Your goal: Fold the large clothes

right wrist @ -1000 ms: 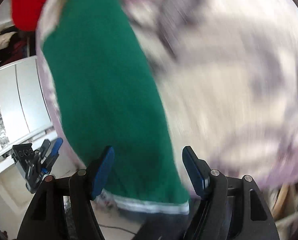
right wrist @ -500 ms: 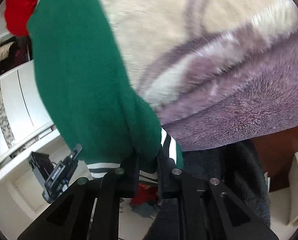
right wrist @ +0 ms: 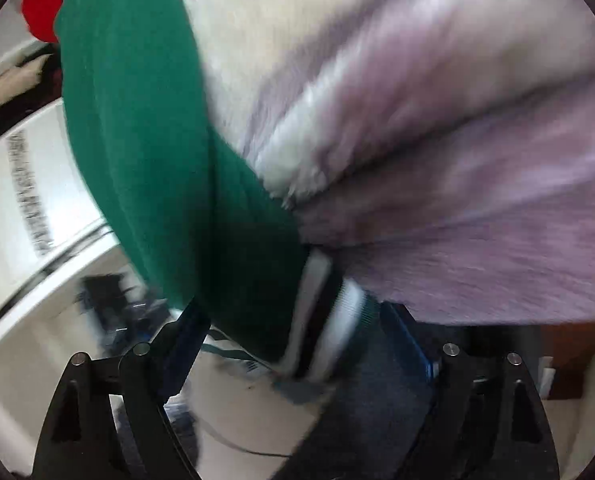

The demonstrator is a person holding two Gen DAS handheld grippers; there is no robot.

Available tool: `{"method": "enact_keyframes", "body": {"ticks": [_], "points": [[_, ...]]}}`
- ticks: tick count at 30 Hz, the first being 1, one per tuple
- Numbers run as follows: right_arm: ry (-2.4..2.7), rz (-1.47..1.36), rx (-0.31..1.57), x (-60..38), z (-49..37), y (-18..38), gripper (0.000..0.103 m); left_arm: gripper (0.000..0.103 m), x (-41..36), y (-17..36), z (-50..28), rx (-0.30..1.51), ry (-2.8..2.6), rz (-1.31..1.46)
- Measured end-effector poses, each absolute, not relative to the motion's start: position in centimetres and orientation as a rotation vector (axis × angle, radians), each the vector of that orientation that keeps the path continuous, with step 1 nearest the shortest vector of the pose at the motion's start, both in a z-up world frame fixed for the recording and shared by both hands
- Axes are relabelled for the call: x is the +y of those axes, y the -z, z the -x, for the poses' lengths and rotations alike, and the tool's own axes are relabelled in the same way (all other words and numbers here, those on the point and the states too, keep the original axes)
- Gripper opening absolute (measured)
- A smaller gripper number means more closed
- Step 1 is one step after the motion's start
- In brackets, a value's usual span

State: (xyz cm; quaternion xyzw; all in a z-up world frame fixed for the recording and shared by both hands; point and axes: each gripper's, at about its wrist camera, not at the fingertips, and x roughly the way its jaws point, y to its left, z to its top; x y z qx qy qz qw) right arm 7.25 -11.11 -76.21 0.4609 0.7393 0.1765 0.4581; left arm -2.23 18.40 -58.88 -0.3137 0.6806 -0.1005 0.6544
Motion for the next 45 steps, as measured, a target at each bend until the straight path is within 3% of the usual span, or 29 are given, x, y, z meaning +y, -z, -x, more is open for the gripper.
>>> {"method": "enact_keyframes", "body": {"ticks": [5, 6, 7, 8, 11, 13, 16, 18, 19, 20, 21, 22, 23, 26, 29, 37, 45], "points": [[-0.419, -1.162, 1.758, -8.9, -6.6, 77.8, 0.088, 0.077, 18.1, 59.0, 2.2, 1.519, 0.252, 0.725], [-0.415, -1.166, 1.752, -8.9, -6.3, 77.6, 0.086, 0.077, 17.9, 58.8, 2.2, 1.512, 0.257, 0.709], [-0.415, -1.177, 1.745, -8.9, -5.8, 77.3, 0.072, 0.077, 17.4, 58.6, 2.2, 1.504, 0.257, 0.695], [-0.417, -1.201, 1.735, -9.0, -5.4, 77.0, 0.056, 0.072, 17.1, 58.3, 2.5, 1.497, 0.248, 0.677], [-0.421, -1.204, 1.711, -8.8, -5.2, 75.3, 0.035, 0.048, 17.1, 57.4, 3.1, 1.476, 0.224, 0.666], [-0.418, -1.234, 1.695, -8.6, -5.2, 74.5, 0.032, 0.035, 17.9, 56.8, 3.6, 1.456, 0.208, 0.711], [-0.443, -1.248, 1.684, -7.6, -4.7, 73.8, 0.031, 0.027, 19.0, 56.3, 4.1, 1.429, 0.201, 0.785], [-0.448, -1.235, 1.699, -7.0, -4.9, 74.3, 0.045, 0.027, 19.3, 56.5, 4.2, 1.431, 0.220, 0.819], [-0.440, -1.226, 1.719, -7.9, -4.6, 74.8, 0.059, 0.030, 19.4, 56.9, 4.2, 1.439, 0.226, 0.824], [-0.433, -1.223, 1.738, -7.3, -4.7, 75.2, 0.060, 0.038, 19.4, 57.7, 4.0, 1.459, 0.220, 0.836], [-0.427, -1.227, 1.744, -7.0, -4.8, 75.8, 0.060, 0.039, 19.4, 58.6, 3.9, 1.473, 0.216, 0.873], [-0.421, -1.233, 1.746, -6.7, -4.9, 76.0, 0.056, 0.039, 19.6, 59.1, 3.7, 1.476, 0.213, 0.902], [-0.411, -1.242, 1.743, -6.5, -4.9, 76.0, 0.041, 0.040, 19.7, 59.3, 3.6, 1.483, 0.209, 0.909], [-0.398, -1.259, 1.734, -6.5, -4.6, 75.0, 0.028, 0.032, 18.7, 57.3, 3.6, 1.467, 0.209, 0.800], [-0.432, -1.280, 1.703, -6.6, -3.8, 72.7, 0.024, 0.024, 17.9, 54.5, 3.7, 1.451, 0.200, 0.751], [-0.535, -1.312, 1.586, -6.6, -5.0, 64.4, 0.020, 0.019, 17.6, 46.9, 2.2, 1.306, 0.173, 0.767], [-0.594, -1.291, 1.441, -10.1, -15.2, 56.9, 0.018, 0.017, 17.3, 43.0, -5.5, 1.125, 0.189, 0.839]]}}
